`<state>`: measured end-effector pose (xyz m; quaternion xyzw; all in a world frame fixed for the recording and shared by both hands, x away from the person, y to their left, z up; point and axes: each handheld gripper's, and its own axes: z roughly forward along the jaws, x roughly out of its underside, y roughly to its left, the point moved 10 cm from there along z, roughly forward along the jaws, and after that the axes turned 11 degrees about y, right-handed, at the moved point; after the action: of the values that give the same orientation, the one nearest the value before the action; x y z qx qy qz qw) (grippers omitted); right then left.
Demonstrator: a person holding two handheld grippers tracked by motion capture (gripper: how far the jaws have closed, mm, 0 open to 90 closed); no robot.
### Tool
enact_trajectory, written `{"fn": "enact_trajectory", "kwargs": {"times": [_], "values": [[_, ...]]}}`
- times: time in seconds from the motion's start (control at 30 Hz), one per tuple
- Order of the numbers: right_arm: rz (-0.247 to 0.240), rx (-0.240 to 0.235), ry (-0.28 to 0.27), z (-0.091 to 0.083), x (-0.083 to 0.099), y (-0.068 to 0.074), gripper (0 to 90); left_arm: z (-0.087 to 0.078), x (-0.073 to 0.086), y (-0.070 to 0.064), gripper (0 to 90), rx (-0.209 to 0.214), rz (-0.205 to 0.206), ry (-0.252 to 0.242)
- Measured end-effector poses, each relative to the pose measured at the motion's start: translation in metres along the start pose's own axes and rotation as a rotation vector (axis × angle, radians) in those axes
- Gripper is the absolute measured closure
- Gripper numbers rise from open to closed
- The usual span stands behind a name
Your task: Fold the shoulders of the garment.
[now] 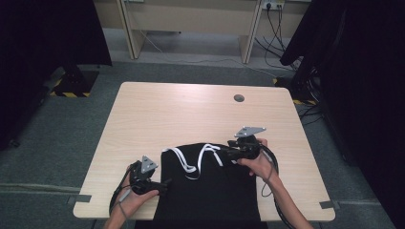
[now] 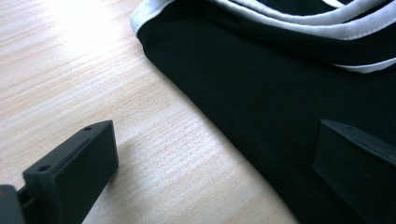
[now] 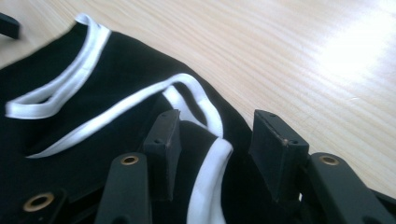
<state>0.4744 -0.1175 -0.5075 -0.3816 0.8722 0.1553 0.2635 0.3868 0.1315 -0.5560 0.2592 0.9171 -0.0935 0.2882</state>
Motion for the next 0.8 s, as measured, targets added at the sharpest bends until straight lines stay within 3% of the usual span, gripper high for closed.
{"fn": "enact_trajectory", "kwargs": {"times": [0.07, 0.1, 0.17, 0.2, 0.27, 0.33, 0.37, 0.5, 0.6, 0.8], "values": [[-0.003, -0.006, 0.038, 0.008, 0.002, -0.001, 53.5, 0.000, 0.000, 0.000, 0.0, 0.000, 0.000, 0.000], [0.020, -0.013, 0.061, 0.015, 0.005, -0.002, 53.3, 0.000, 0.000, 0.000, 0.0, 0.000, 0.000, 0.000], [0.012, -0.031, 0.066, 0.018, 0.009, -0.001, 62.4, 0.000, 0.000, 0.000, 0.0, 0.000, 0.000, 0.000], [0.012, -0.031, 0.066, 0.018, 0.009, -0.001, 62.4, 0.000, 0.000, 0.000, 0.0, 0.000, 0.001, 0.000], [-0.013, -0.052, 0.057, 0.016, 0.014, 0.003, 76.5, 0.000, 0.000, 0.000, 0.0, 0.000, 0.000, 0.000], [-0.011, -0.058, 0.049, 0.013, 0.014, 0.004, 78.6, 0.000, 0.000, 0.000, 0.0, 0.000, 0.000, 0.000], [-0.027, -0.054, 0.018, 0.004, 0.013, 0.007, 81.5, 0.000, 0.000, 0.000, 0.0, 0.000, 0.000, 0.000], [-0.052, -0.040, -0.053, -0.017, 0.014, 0.015, 82.2, 0.000, 0.000, 0.000, 0.0, 0.000, 0.000, 0.000], [-0.054, -0.031, -0.075, -0.026, 0.020, 0.020, 81.1, 0.000, 0.000, 0.000, 0.0, 0.000, 0.000, 0.000], [-0.068, -0.020, -0.109, -0.042, 0.056, 0.039, 75.0, 0.000, 0.000, 0.000, 0.0, -0.001, 0.000, 0.000]]}}
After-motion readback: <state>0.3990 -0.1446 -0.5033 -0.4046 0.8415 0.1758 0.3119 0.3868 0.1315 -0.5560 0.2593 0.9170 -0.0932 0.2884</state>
